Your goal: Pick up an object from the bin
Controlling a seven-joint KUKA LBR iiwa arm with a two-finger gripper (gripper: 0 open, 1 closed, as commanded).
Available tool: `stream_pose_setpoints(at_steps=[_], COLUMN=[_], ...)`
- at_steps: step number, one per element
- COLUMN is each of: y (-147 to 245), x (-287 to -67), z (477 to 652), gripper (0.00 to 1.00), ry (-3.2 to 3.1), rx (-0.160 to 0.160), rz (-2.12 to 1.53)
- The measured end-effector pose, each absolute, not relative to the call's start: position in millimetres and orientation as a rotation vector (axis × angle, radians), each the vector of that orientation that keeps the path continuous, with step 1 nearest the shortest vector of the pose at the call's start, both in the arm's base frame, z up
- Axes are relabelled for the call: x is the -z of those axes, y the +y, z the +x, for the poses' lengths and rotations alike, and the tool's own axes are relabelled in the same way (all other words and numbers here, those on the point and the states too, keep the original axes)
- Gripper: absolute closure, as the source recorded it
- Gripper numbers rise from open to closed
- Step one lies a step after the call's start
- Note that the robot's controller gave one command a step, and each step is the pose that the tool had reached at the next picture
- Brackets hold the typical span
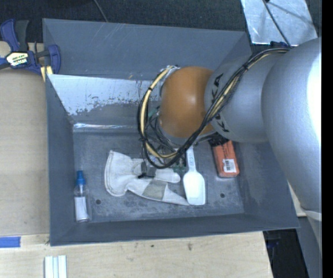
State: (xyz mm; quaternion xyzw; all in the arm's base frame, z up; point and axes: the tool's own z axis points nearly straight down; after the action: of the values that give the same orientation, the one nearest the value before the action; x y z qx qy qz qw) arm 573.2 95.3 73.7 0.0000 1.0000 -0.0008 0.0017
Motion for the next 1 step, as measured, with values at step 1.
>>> stream_pose_setpoints(at_steps=[1], y=[95.3], x=[-73.7], z=[573.2], gripper=[1.0], ry=[3.138], rx=[0.002], rz=[0.0])
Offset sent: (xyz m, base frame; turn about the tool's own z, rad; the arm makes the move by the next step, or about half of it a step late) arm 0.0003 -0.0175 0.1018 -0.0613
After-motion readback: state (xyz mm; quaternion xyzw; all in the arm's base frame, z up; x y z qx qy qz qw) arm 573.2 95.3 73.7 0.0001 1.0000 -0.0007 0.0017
